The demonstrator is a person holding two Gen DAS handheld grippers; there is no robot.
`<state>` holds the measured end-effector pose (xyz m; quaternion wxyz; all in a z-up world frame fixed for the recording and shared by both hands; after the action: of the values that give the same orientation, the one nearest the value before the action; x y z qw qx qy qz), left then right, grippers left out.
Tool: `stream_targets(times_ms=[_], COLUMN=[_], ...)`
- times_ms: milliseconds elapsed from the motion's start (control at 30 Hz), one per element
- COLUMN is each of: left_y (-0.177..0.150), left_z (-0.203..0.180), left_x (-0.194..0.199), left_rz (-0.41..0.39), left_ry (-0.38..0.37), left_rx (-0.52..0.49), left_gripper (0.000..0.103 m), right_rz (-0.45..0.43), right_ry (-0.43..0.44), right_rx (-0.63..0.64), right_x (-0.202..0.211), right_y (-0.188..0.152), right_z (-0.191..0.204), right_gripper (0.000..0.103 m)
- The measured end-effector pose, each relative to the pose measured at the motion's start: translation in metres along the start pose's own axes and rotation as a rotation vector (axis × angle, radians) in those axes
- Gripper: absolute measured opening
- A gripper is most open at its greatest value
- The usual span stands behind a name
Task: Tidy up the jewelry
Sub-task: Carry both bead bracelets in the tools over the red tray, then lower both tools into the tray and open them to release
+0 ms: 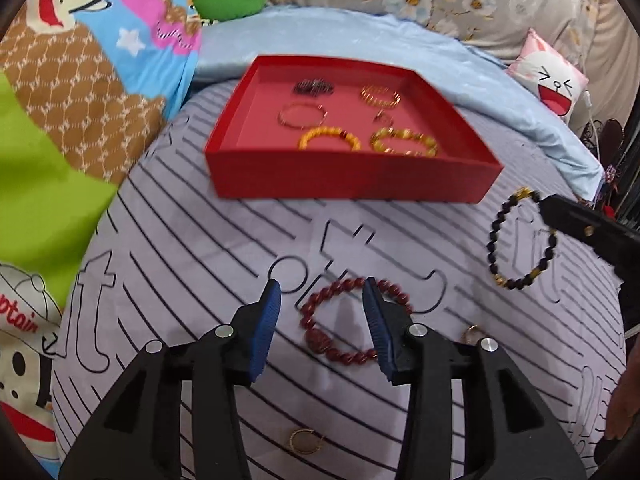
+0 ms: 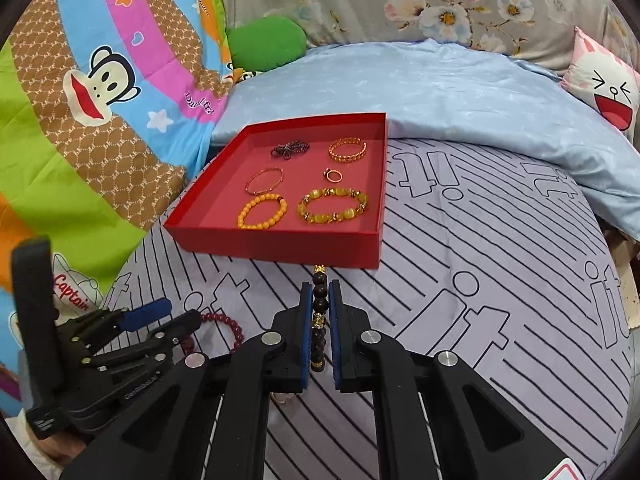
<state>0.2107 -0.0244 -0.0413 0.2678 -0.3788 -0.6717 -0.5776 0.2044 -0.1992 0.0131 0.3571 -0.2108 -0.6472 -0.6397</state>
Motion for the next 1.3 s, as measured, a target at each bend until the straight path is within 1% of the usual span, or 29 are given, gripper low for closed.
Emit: stream_targets(times_ms=[133, 200, 267, 367, 500, 567, 667, 767, 933, 1000, 1167, 1300], left_y=[-0.008, -0.011, -0.012, -0.010, -0.007, -0.005, 0.003, 0.017, 0.051, 0.066, 0.115, 0.148], left_z=[0.002, 0.000, -0.002, -0.003, -0.002, -0.003, -0.006, -0.012, -0.026, -0.032, -0.048, -0.054], left_x=[-0.012, -0.013, -0.013, -0.015, -0.015, -0.012, -0.002, 0.011, 0.033, 0.038, 0.047, 0.038], left_rz=[0.035, 0.023, 0.018, 0.021, 0.035, 0.031, 0.014, -0.010, -0.066, -0.088, -0.155, -0.184], left_ry=[-0.004, 0.003, 0.002, -0.007, -0.037, -0.043, -0.074, -0.117, -0.185, -0.197, -0.241, -0.244], left_rx=[-0.015, -0.028, -0.038, -0.041, -0.027, -0.027, -0.013, -0.002, -0.010, -0.024, -0.058, -0.062], left_gripper=[0.039, 0.037, 0.033, 0.009, 0.008, 0.007, 0.007, 0.007, 0.007, 0.007, 0.007, 0.007], right_rz=[0.006, 0.008, 0.010, 0.012, 0.012, 0.011, 0.006, -0.003, -0.032, -0.049, -0.078, -0.087], right_ry=[0.006, 0.007, 0.007, 0.006, 0.009, 0.010, 0.016, 0.021, 0.017, 0.026, 0.025, 0.035], right_rx=[-0.008, -0.008, -0.008, -0.011, -0.016, -0.017, -0.021, -0.017, 0.012, 0.022, 0.050, 0.036], right_x=[-0.003, -0.004, -0.005, -0.006, -0.006, -0.005, -0.004, -0.003, 0.000, 0.000, -0.009, -0.023], right_y=[-0.001, -0.001, -0.001, -0.001, 0.000, 0.001, 0.004, 0.011, 0.032, 0.047, 0.084, 0.108], right_z=[0.001, 0.002, 0.002, 0.002, 0.001, 0.000, 0.000, 0.000, 0.001, 0.001, 0.000, -0.003], right_gripper=[0.008, 0.008, 0.008, 0.008, 0.008, 0.008, 0.008, 0.008, 0.008, 0.008, 0.008, 0.008])
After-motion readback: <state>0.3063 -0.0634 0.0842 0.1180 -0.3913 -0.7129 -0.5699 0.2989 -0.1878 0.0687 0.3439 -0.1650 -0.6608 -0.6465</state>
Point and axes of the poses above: each gripper's, at about its wrist camera, not at the fingertips, and x roughly against the way its jaws point, z to its left, y to its top, the point moved 3 cm from there along -x, roughly the way its jaws point, and after that the axes turned 8 degrees about x, right-handed, at the moved point
